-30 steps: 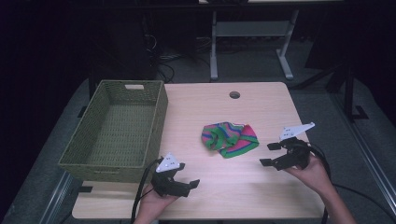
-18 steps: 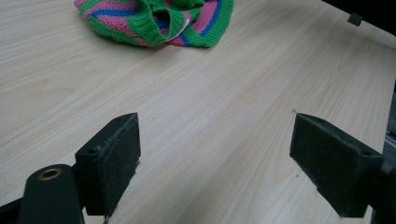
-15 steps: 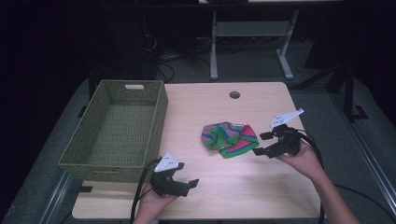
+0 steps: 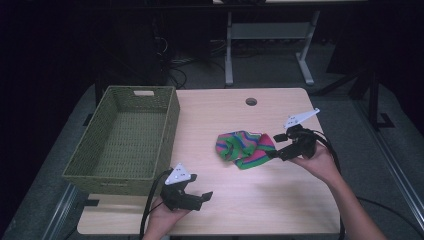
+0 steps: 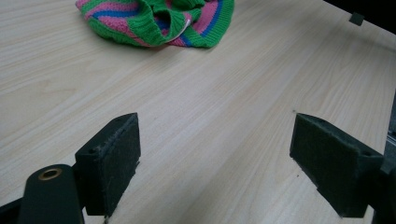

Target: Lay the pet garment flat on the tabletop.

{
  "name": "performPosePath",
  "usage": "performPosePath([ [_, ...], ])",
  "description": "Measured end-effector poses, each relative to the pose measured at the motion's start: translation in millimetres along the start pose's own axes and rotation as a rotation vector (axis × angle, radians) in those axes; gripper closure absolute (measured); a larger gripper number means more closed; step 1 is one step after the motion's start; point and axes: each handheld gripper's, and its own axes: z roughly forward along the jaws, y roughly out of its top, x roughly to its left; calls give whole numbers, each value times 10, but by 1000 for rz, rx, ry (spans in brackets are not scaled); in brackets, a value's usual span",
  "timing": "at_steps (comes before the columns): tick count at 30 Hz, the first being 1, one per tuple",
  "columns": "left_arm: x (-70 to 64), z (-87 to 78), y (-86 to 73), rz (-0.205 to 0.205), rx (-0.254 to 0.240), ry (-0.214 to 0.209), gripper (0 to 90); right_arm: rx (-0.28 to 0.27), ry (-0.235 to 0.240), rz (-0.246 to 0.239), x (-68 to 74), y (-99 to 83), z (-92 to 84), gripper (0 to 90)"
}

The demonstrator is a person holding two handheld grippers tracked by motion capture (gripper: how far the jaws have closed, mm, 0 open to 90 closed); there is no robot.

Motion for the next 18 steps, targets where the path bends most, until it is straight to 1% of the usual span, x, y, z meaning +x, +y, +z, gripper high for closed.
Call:
performPosePath([
  [1,1,-1,1,-1,-2,-1,159,0,-1,-1,-6,10,7,229],
  [2,2,2,1,-1,0,-4,159,9,4,9,-13,40,28,229],
  [4,-1,11,5,7,9,-5,159,14,11,3,-30,73,55,221],
  [6,-1,9,6,9,9,-5,159,20,18,8,-33,92,68,220],
  [9,-7,7,-1,2,4,-12,159,33,32,-3,-11,162,135,219],
  [11,-10,6,0,8,11,-13,159,43,34,-7,-5,208,188,213],
  [12,-16,7,3,14,11,-12,158,51,42,-11,-12,230,219,212],
  [13,-22,6,7,19,11,-12,158,60,41,-6,-11,252,250,208],
  [14,-29,5,11,17,4,-14,159,63,41,-10,-14,266,282,208],
  [18,-20,6,8,14,7,-13,158,77,42,-19,1,302,368,210],
])
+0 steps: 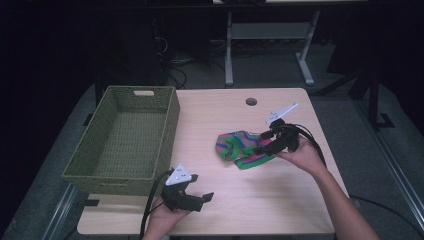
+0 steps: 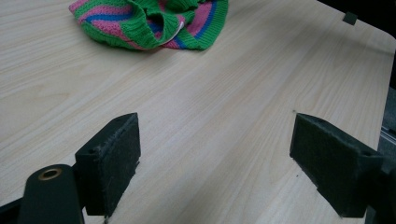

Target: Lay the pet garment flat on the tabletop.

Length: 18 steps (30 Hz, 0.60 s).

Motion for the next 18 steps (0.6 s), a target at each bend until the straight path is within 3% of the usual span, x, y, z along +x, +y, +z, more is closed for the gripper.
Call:
performPosePath([
  [18,42,-24,-2,-19,-6,-17,159,80,13,7,-50,165,390,209],
])
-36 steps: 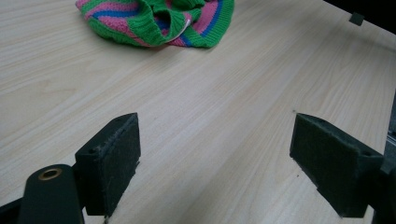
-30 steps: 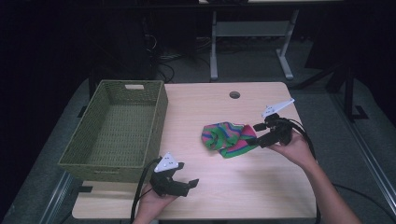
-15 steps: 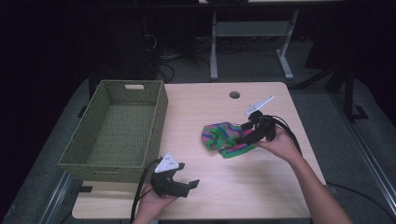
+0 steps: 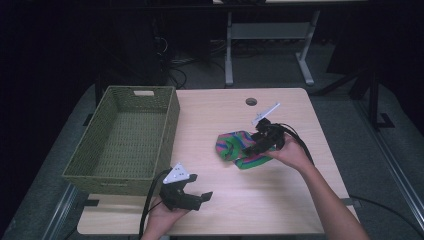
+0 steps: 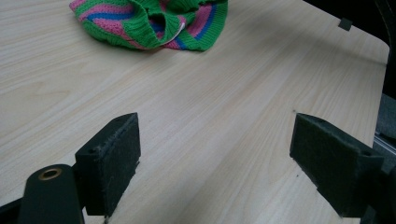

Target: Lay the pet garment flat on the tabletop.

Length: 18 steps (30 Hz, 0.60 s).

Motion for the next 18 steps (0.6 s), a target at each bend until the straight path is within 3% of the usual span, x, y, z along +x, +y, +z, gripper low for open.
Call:
performPosePath([
  [18,-8,0,-3,0,-4,-5,159,109,-75,28,-90,79,353,223],
])
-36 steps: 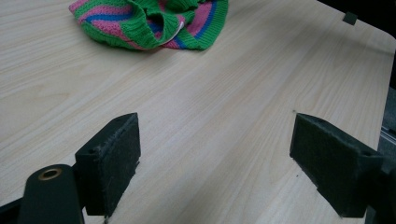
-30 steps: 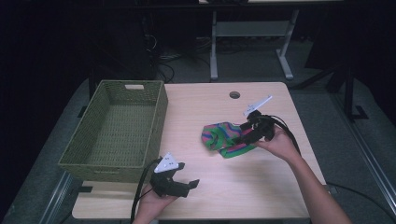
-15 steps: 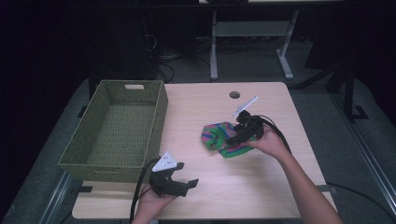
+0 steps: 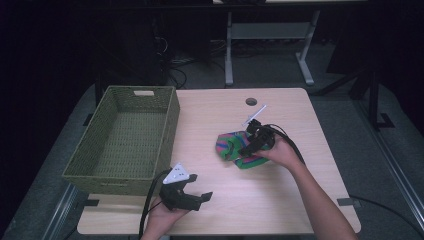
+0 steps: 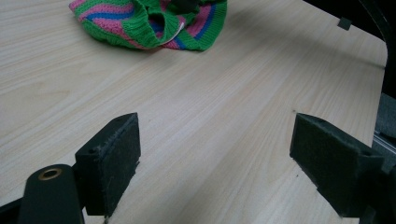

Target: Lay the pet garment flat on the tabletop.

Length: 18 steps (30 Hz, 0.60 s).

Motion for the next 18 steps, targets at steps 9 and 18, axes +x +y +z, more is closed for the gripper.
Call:
performPosePath([
  [9,-5,15,-5,4,5,4,159,49,-42,15,-12,3,145,226],
  [18,3,15,-12,-12,2,-5,159,90,-75,36,21,61,154,344],
])
